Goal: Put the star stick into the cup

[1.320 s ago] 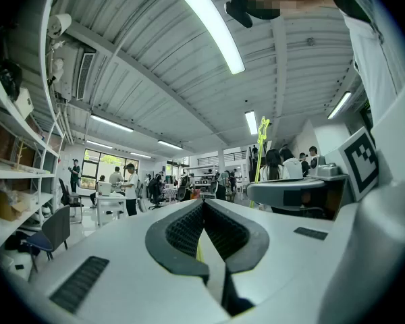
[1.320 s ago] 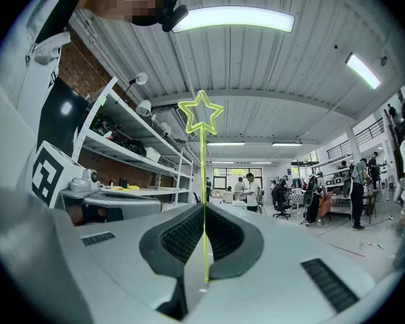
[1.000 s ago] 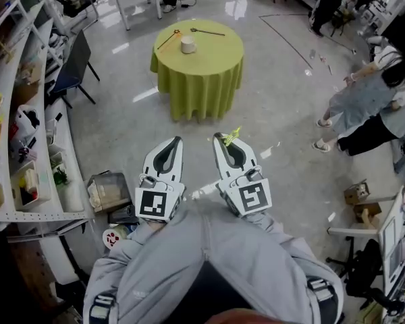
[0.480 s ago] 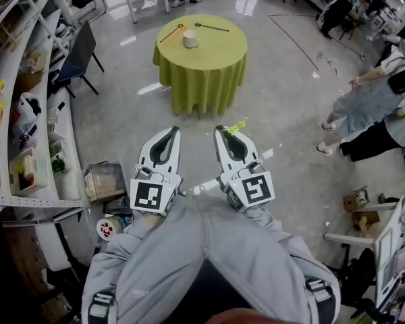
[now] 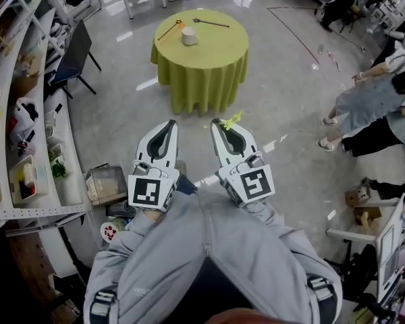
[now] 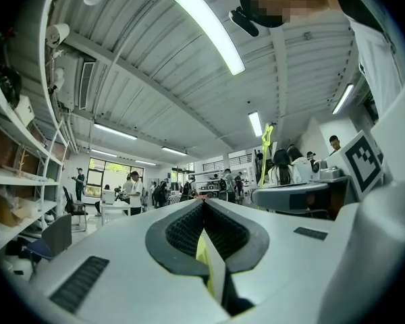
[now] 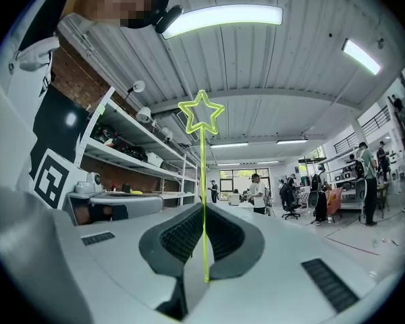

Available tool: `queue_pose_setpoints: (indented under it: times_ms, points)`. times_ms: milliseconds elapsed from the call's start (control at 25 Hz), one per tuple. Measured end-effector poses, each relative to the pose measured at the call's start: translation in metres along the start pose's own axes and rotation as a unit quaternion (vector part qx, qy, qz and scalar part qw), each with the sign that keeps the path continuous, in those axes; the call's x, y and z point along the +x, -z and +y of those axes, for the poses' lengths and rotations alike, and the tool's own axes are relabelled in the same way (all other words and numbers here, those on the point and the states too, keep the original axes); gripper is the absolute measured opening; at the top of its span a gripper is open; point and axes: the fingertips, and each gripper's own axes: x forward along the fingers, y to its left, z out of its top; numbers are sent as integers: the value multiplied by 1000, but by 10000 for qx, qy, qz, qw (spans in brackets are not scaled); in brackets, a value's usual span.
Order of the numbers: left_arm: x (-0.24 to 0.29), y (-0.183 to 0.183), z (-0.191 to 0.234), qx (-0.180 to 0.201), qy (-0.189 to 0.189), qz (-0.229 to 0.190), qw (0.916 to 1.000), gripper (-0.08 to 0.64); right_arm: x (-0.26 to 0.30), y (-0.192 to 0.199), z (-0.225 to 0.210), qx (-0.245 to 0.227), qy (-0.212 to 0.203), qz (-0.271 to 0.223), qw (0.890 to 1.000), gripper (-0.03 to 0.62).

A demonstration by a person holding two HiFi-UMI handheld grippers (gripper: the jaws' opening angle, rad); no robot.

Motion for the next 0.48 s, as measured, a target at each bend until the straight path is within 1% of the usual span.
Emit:
queue_pose_setpoints:
  times_ms: [80, 160, 240, 360, 400, 480]
  points:
    - [15, 5, 13, -50, 65, 10, 10000, 17, 20, -1, -7, -53, 24, -183, 9998, 37]
    - [31, 10, 27, -83, 109, 51, 9999, 17, 41, 1, -14, -70, 51, -182, 9998, 37]
    - [47, 13, 43, -118, 161, 71, 9998, 17, 62, 4, -21, -90, 85, -122, 9998, 37]
    - [73, 18, 71, -155, 233, 66, 9996, 17, 95, 14, -31, -88, 175, 199, 9996, 37]
    - [81, 20, 81, -163, 256, 62, 9995, 17, 107, 16, -34, -85, 197, 205, 9996, 37]
    - [98, 23, 99, -177, 316, 58, 9993, 17, 132, 15, -41, -100, 223, 2, 9997, 37]
